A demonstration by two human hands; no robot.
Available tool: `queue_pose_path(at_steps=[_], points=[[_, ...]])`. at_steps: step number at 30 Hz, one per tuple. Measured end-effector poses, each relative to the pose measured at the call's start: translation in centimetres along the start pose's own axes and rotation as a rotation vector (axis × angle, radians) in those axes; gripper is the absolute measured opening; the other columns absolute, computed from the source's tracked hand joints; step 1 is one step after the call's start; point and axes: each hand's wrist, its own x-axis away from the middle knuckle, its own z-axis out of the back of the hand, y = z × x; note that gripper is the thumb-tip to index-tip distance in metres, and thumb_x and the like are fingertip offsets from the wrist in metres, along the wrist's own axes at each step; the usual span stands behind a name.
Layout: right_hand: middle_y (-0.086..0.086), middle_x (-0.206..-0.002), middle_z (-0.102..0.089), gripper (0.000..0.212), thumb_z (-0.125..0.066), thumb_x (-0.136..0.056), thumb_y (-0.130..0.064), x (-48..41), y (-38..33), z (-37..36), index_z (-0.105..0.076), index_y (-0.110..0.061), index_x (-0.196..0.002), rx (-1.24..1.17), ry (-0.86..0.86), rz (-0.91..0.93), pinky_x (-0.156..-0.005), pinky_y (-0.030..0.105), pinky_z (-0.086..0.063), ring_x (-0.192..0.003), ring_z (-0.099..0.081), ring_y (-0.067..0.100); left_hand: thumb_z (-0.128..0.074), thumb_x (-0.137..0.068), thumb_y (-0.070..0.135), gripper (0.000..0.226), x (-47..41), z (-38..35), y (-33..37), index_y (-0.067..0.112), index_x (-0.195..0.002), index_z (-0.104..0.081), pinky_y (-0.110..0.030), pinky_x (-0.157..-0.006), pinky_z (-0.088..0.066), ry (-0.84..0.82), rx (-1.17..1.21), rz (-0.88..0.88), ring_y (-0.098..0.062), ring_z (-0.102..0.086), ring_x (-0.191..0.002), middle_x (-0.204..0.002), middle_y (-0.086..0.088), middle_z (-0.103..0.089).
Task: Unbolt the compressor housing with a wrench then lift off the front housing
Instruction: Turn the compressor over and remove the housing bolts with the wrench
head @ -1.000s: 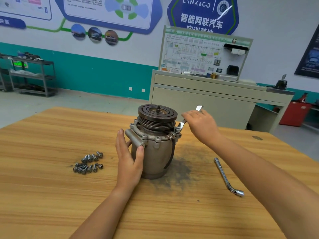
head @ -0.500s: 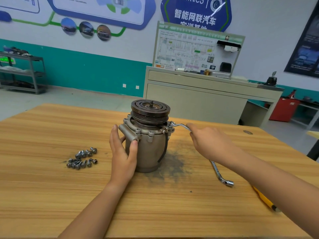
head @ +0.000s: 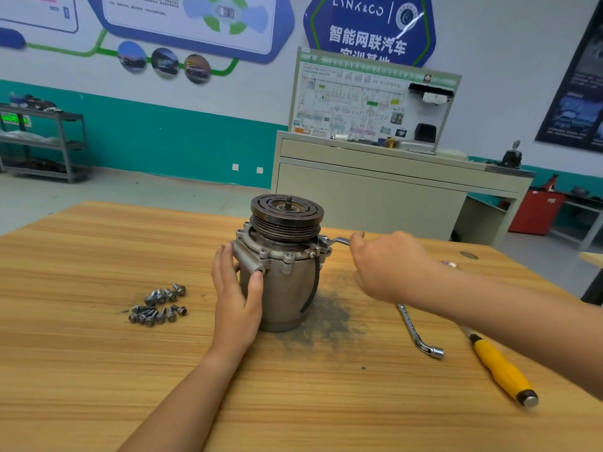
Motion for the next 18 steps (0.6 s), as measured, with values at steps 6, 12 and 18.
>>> queue_pose_path(at_steps=[6,12,18], points=[[-0.001,-0.069,-0.048,0.011,-0.038,-0.095,-0.005,-3.7,2.2,0.6,-0.047,-0.011,-0.096,0.148,-0.078,0.029,-0.048,0.023,-0.029,-0.059,-0.046,0.017,-0.038,-0.085,0.047,0.054,-0.1,-0.1,-0.3,0.046,-0.132,-0.012,-0.031,-0.107,-0.03,-0.001,0.008,0.023,-0.013,-0.026,-0.138,-0.155,0.006,-0.008],[0.007,-0.118,-0.06,0.028,-0.05,-0.092,-0.009,-9.0,0.9,-2.2,-0.052,-0.011,-0.12,-0.032,0.155,0.064,-0.109,0.04,-0.024,-0.111,-0.055,0.025,-0.044,-0.078,0.057,0.067,-0.3,0.3,-0.6,0.047,-0.139,-0.016,-0.03,-0.098,-0.04,-0.014,0.052,0.107,0.002,-0.04,-0.123,-0.145,0.015,-0.033],[0.012,-0.101,-0.064,0.028,-0.035,-0.097,-0.009,-7.6,2.3,-3.9,-0.05,-0.007,-0.12,-0.418,0.386,-0.172,-0.071,0.032,-0.039,-0.089,-0.059,0.028,-0.041,-0.078,0.057,0.074,-0.2,0.3,-0.7,0.041,-0.144,-0.014,-0.034,-0.099,-0.04,-0.017,0.023,0.136,-0.006,-0.041,-0.126,-0.144,0.007,-0.04]])
